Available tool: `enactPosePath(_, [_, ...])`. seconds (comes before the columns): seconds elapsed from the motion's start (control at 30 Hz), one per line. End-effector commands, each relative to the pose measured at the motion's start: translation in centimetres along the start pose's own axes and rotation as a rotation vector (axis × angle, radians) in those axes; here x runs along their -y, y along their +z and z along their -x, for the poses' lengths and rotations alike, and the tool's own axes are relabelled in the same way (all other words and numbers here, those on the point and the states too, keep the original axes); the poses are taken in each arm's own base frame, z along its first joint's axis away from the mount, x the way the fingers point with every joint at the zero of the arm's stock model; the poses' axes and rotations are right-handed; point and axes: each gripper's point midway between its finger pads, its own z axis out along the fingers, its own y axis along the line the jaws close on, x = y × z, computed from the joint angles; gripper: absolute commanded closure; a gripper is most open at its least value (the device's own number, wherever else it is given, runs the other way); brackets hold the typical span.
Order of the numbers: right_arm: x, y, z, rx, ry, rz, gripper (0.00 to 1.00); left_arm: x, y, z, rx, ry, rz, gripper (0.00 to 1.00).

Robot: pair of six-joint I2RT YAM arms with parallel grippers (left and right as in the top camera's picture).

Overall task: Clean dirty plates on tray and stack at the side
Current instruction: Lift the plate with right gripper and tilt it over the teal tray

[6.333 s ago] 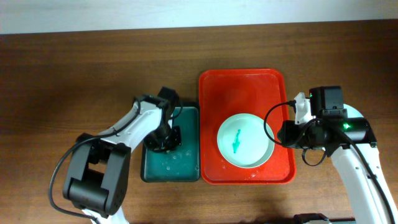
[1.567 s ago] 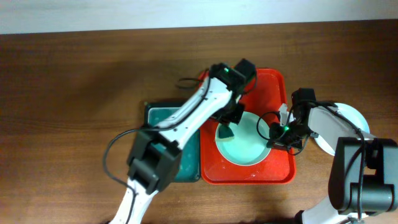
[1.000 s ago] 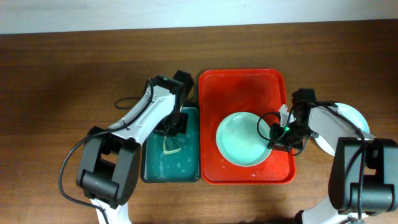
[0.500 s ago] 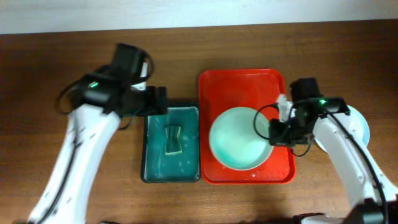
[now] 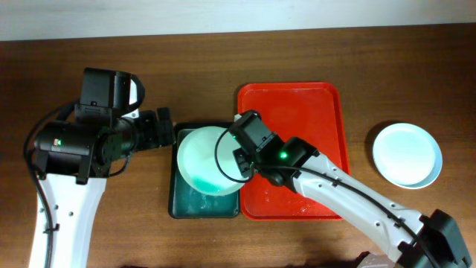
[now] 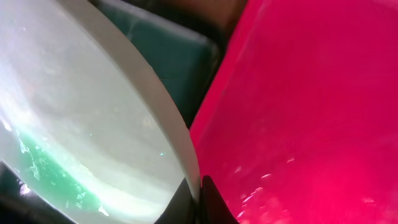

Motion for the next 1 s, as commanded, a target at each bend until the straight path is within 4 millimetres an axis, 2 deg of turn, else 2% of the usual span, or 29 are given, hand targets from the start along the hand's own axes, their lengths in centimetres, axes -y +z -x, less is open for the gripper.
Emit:
enactPosePath(0.0, [1.1, -4.2, 4.2, 0.201, -0.026, -0.168, 0.96, 0.0, -0.6, 0.3, 0.020, 0.000, -0.007, 0.00])
enactPosePath(0.1, [1.7, -6.5, 5.2, 0.285, -0.072, -0.339, 0.96, 0.0, -0.6, 0.3, 0.020, 0.000, -0.007, 0.00])
enactPosePath(0.4, [-1.0, -12.1, 5.6, 0.510, -0.191, -0.601, 0.96, 0.0, -0.6, 0.3, 0.020, 0.000, -0.007, 0.00])
enactPosePath(0.53, [-2.1, -12.4, 5.2, 0.523, -0.212, -0.584, 0.96, 0.0, -0.6, 0.3, 0.020, 0.000, -0.007, 0.01])
enactPosePath(0.97, [-2.0, -12.3, 5.1, 0.516, -0.219, -0.589, 0.96, 0.0, -0.6, 0.3, 0.020, 0.000, -0.007, 0.01])
